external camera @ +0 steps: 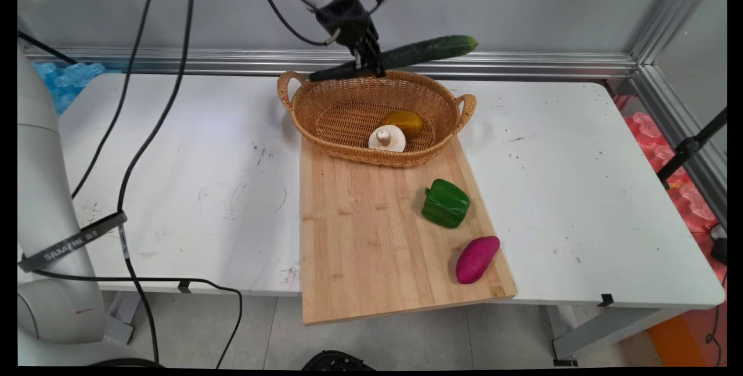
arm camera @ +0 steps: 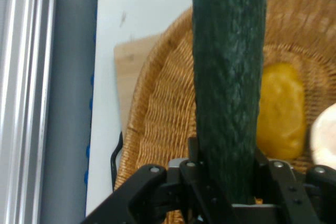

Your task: Place the picked object on the cutting board

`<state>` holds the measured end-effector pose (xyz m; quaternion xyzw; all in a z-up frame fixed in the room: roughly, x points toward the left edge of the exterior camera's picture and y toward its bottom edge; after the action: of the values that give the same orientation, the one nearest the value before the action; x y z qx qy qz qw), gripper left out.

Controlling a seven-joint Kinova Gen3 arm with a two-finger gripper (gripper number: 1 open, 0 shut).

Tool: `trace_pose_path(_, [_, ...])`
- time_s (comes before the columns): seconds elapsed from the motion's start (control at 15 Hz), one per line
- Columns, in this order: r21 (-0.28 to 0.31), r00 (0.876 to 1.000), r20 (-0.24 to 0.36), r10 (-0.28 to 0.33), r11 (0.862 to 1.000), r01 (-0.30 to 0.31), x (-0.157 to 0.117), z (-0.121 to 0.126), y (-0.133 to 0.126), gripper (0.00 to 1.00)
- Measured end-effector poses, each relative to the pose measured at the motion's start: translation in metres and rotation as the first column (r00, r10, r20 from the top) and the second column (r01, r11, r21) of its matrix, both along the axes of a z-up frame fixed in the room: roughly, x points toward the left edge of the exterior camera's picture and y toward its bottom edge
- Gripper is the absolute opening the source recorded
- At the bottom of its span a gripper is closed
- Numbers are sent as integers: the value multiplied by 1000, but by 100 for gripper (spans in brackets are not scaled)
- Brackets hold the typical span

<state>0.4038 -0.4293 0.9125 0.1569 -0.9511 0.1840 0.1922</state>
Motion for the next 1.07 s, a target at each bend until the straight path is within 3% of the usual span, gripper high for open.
trace_pose_path(0.33, [7, 999, -39, -25, 1000, 25, -7, 39, 30, 0])
trace_pose_path(0.67, [42, 992, -51, -114, 992, 116, -12, 58, 68, 0])
trace_pose_path(1.07, [104, 957, -38, -286, 952, 288, -15, 64, 122, 0])
